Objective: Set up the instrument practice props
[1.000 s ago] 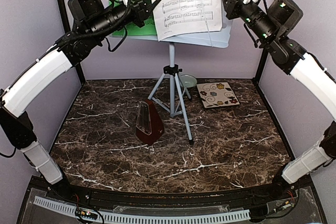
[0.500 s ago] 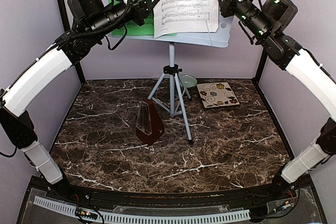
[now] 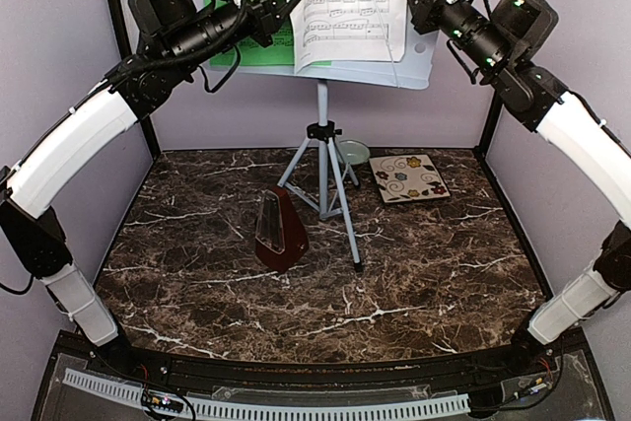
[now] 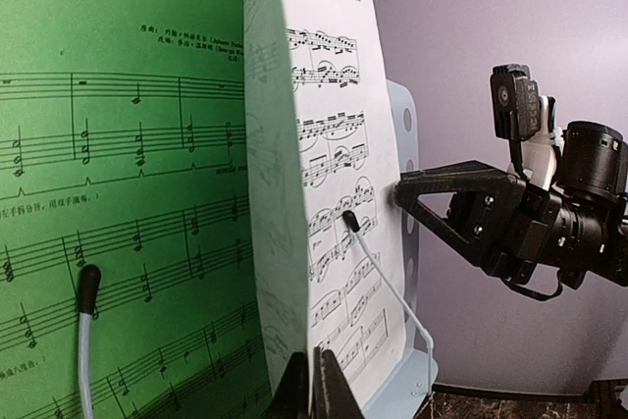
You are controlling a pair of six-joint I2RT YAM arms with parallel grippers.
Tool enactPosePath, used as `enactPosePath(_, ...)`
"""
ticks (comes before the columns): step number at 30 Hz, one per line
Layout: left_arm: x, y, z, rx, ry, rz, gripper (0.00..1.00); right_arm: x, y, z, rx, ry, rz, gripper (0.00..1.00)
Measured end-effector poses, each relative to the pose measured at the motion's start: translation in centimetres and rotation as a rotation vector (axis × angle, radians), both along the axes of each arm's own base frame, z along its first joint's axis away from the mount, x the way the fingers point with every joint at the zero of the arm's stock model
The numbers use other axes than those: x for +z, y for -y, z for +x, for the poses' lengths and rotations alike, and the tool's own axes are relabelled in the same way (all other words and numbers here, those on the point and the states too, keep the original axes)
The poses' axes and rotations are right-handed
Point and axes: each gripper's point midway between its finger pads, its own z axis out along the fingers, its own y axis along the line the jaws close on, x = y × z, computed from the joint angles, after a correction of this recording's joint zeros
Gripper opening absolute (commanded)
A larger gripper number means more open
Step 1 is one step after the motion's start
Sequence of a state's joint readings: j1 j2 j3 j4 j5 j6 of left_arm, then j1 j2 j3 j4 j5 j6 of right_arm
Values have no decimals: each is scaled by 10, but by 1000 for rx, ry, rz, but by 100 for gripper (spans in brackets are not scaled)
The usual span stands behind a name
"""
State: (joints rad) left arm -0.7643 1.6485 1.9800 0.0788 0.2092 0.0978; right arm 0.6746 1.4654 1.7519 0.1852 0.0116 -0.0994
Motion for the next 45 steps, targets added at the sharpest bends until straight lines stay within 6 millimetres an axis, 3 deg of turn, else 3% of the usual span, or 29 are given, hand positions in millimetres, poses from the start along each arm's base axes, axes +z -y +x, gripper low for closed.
enactPosePath(8,0,0,0,0,2,1,4,-2,-1,0,8,-8,4,7)
enactPosePath(14,0,1,0,-2,4,3,4,-6,-5,0,32,-22,5,7)
enactPosePath(17,0,1,-1,-6,5,4,4,-9,-5,2,38,-29,2,0)
enactPosePath(23,-1,2,-2,-14,6,6,4,-11,-4,3,35,-40,7,0)
enactPosePath(37,3,7,1,-27,13,4,4,-12,20,2,-64,-61,24,0)
enactPosePath(45,2,11,2,-40,11,5,4,-25,29,6,-106,-87,15,0)
